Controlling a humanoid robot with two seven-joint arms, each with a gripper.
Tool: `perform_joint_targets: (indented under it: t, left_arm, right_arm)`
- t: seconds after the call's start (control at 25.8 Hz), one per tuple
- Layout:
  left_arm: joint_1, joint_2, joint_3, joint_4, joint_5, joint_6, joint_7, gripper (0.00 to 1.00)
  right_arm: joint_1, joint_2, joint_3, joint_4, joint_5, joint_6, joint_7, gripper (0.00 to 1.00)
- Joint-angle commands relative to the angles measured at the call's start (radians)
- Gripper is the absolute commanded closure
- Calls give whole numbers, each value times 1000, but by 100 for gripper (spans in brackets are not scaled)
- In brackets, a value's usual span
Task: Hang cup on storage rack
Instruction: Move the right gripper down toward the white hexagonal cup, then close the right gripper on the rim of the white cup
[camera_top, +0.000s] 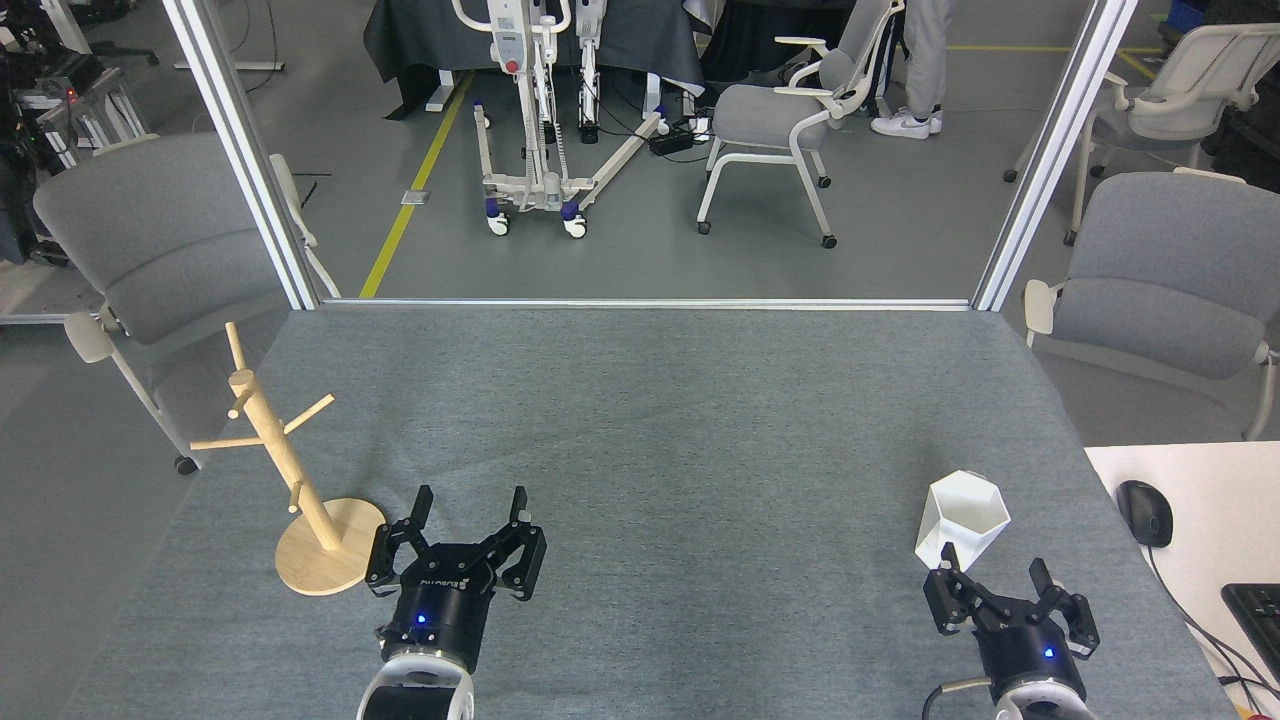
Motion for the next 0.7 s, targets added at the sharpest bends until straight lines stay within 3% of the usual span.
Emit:
perform_joint_targets:
  t: [0.0,0.66]
  left_arm:
    - [-2,-2,0,-1,0,2,-1,1]
    - [-16,-3,-11,23,0,7,-1,1]
  right_arm:
    - [-26,-20,3,25,-3,0,1,0]
    - [-113,-21,27,124,-4,0,1,0]
